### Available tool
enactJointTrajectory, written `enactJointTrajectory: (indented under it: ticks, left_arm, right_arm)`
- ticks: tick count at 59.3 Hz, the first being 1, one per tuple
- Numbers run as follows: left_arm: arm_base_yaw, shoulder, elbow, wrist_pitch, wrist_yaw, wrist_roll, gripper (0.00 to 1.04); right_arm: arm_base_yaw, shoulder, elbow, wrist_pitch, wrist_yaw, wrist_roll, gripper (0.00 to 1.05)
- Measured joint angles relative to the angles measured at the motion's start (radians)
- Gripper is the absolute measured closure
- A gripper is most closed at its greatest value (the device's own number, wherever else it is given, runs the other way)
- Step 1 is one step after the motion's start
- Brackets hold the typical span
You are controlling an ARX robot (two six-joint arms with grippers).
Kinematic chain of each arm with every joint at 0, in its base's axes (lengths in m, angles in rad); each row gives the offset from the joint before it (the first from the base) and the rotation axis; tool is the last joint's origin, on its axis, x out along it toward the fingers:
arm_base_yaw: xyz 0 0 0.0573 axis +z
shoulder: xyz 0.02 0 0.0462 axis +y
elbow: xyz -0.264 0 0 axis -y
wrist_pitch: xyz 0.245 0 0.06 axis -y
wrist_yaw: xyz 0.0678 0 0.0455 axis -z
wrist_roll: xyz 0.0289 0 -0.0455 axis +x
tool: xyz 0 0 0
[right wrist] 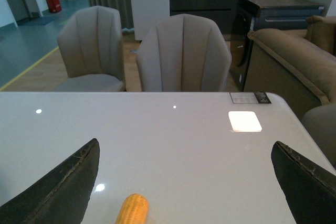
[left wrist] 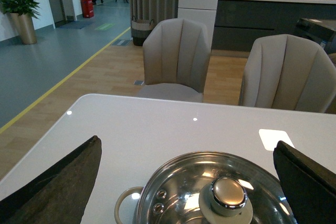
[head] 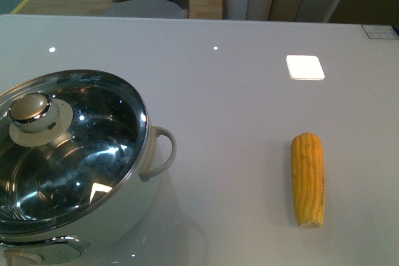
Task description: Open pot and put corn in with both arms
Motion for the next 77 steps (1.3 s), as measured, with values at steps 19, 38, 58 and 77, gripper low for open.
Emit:
enactJointTrajectory:
  ticks: [19,38,58,77]
  left_arm:
    - [0.0,0.0,0.0,0.0,0.0,0.0,0.07]
    - [-0.084,0.103,0.076,-0.194,-0.237,-0.092,0.07]
    - [-0.204,0.584,0.246,-0.048,-0.343,-0.243,0.07]
    - [-0.223,1.229,0.327,0.549,-0.245,-0.277,0.07]
  right_arm:
    - [0.0,0.0,0.0,0.0,0.0,0.0,0.09]
    - [0.0,0.0,0.0,0.0,0.001,0.0,0.09]
    - [0.0,0.0,0.0,0.0,0.0,0.0,0.09]
    - [0.0,0.0,0.0,0.0,0.0,0.0,0.09]
